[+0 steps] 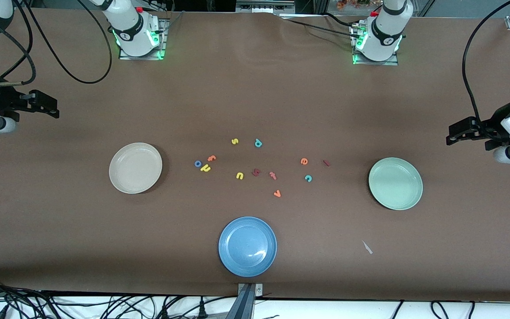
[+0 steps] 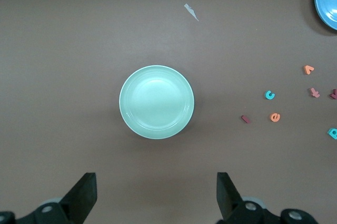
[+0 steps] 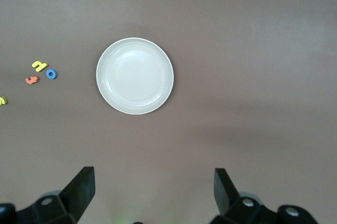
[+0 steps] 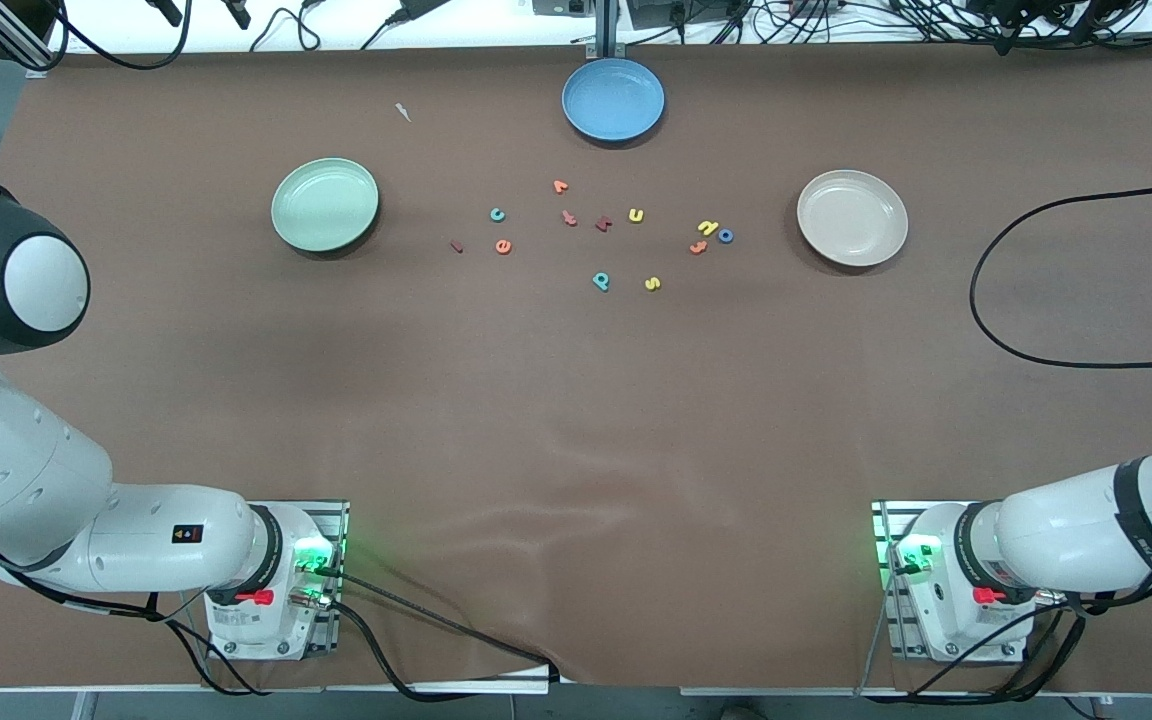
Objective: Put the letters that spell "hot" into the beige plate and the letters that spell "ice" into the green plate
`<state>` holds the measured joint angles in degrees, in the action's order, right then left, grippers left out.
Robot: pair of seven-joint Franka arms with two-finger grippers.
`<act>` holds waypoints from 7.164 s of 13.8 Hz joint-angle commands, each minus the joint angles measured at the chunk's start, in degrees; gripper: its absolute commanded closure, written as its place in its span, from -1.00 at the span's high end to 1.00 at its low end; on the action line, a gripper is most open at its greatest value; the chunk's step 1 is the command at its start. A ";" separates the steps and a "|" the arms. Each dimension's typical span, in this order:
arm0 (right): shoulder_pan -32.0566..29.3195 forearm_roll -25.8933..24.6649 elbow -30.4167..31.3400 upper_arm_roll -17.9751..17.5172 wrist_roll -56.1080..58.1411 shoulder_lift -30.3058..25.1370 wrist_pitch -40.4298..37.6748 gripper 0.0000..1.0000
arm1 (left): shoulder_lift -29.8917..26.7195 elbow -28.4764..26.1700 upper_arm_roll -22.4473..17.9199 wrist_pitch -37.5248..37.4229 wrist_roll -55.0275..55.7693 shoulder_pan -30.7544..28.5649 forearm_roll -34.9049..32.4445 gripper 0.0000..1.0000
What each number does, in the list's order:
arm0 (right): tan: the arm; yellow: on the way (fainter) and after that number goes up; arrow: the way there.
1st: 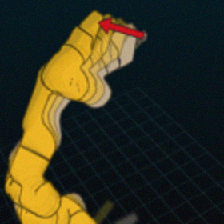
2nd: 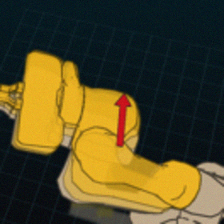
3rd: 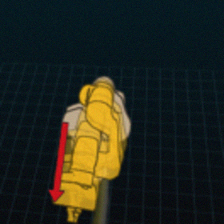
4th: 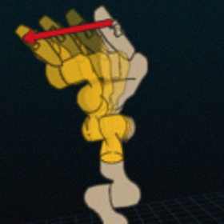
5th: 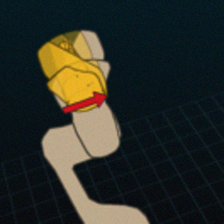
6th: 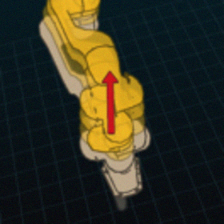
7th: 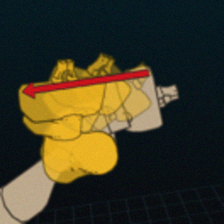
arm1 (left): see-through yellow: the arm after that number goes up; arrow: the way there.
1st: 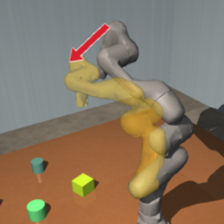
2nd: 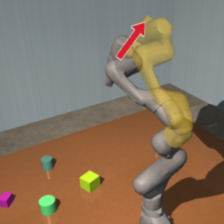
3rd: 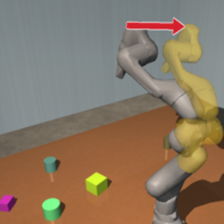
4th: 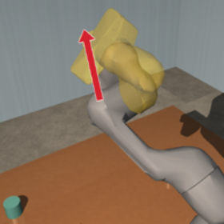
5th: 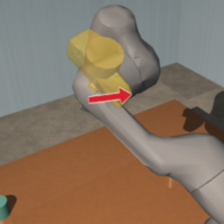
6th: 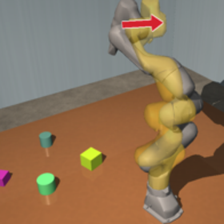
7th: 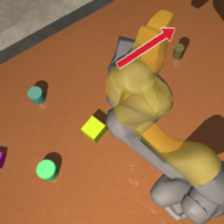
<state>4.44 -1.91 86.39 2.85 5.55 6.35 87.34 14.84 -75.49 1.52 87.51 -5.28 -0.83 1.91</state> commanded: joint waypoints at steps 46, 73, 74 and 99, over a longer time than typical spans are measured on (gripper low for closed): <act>-0.23 2.79 -1.31 0.14 -0.54 0.15 -1.30 1.00 | 0.63 -1.50 0.50 1.00 -1.49 -2.42 -2.36 1.00; -0.05 2.97 -1.40 -0.12 -0.63 0.15 -1.30 1.00 | 17.41 -29.70 2.43 41.06 61.26 16.82 9.17 0.79; -0.05 2.97 -1.40 -0.12 -0.63 0.15 -1.30 1.00 | 17.94 -31.28 2.43 43.08 60.92 17.26 8.99 0.48; 0.30 2.44 -1.40 0.05 -0.54 -0.03 -4.79 1.00 | 20.49 -32.88 2.96 46.61 58.38 18.23 8.03 -1.00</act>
<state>4.64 -0.10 86.20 2.98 5.16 6.39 86.03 34.83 -108.14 5.09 134.37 55.02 17.38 9.45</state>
